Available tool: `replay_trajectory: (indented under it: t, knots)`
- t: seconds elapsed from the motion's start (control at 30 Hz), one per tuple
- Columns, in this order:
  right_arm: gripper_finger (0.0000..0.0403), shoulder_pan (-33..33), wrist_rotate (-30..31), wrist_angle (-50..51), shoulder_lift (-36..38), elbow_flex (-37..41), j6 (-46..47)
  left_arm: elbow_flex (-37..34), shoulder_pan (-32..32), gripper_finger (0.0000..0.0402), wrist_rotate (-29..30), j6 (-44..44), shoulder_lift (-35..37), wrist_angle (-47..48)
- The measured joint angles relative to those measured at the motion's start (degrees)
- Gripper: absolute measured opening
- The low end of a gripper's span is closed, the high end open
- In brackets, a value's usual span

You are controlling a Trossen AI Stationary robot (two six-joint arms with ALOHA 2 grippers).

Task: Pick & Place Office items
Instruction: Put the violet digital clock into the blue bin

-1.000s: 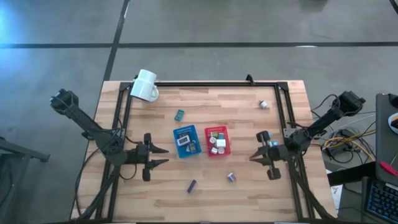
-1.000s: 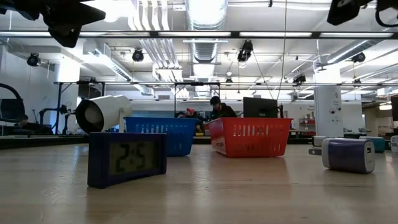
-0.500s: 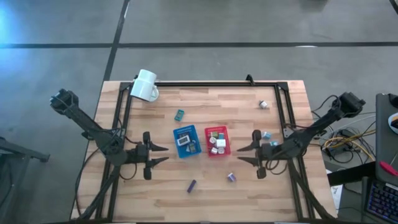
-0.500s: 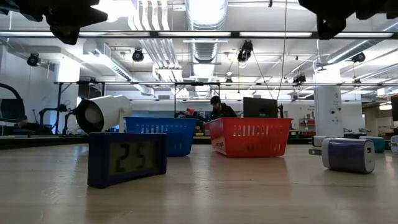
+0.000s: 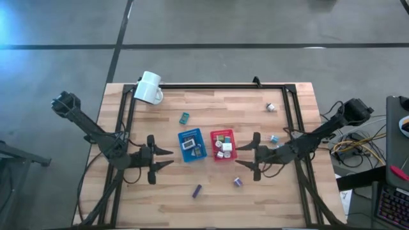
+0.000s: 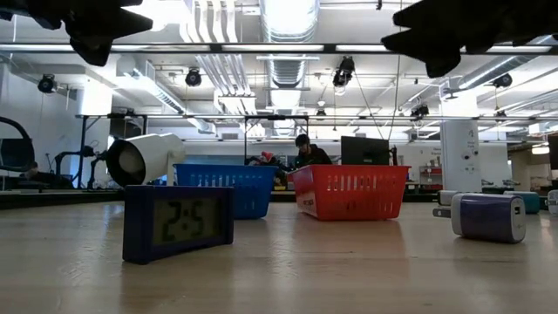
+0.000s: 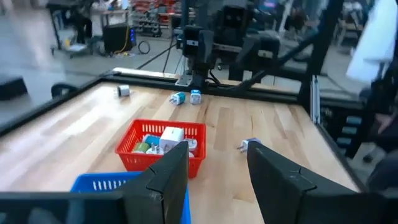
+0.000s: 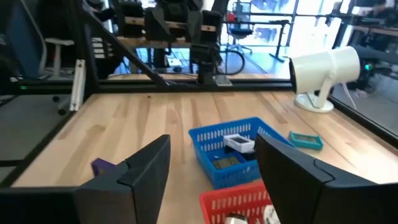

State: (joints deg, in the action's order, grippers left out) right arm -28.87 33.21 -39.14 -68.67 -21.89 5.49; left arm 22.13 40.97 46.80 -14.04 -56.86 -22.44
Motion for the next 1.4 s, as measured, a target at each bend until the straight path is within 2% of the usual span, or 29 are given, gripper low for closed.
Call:
replay_trajectory:
  t: [0.13, 0.37, 0.53, 0.63, 0.8, 0.9, 1.0, 1.13, 1.4]
  knots:
    - [0.0243, 1.1, 0.0, 0.0, -1.4, -0.2, 0.6, 0.0, -0.6, 0.0174, 2.1, -4.5, 0.0, 0.5]
    - [0.0246, 1.1, -0.1, 0.3, -0.9, -0.2, 0.8, 0.0, -2.0, 0.0213, 6.4, -4.0, 0.0, 2.1]
    - [0.0237, 1.0, -0.2, 8.2, 2.0, -0.2, 2.2, 0.0, -2.2, 0.0218, 6.3, -3.8, 0.0, 2.2]
    - [0.0229, 1.0, -0.5, 14.2, 4.3, -0.1, 5.1, -0.1, -2.2, 0.0208, 5.3, -3.8, 0.0, 2.1]
    - [0.0216, 1.0, -5.8, 23.2, 7.4, -0.1, 9.9, -0.1, -2.2, 0.0164, 2.9, -4.4, 0.0, 2.2]
    - [0.0209, 1.0, -10.6, 29.6, 9.3, -0.1, 14.3, -0.1, -2.2, 0.0133, -3.2, -6.2, 0.0, 2.1]
    - [0.0203, 1.0, -14.8, 34.0, 11.0, -0.1, 17.4, -0.1, -2.2, 0.0114, -9.5, -11.9, -0.1, 1.9]
    - [0.0196, 1.0, -17.7, 37.1, 12.7, 0.1, 18.8, -0.1, -2.2, 0.0110, -12.1, -22.2, -1.5, 1.9]
    - [0.0194, 1.0, -23.0, 49.8, 17.5, -0.2, 22.9, 0.0, -2.9, 0.0155, -13.1, -43.7, -8.6, 2.4]
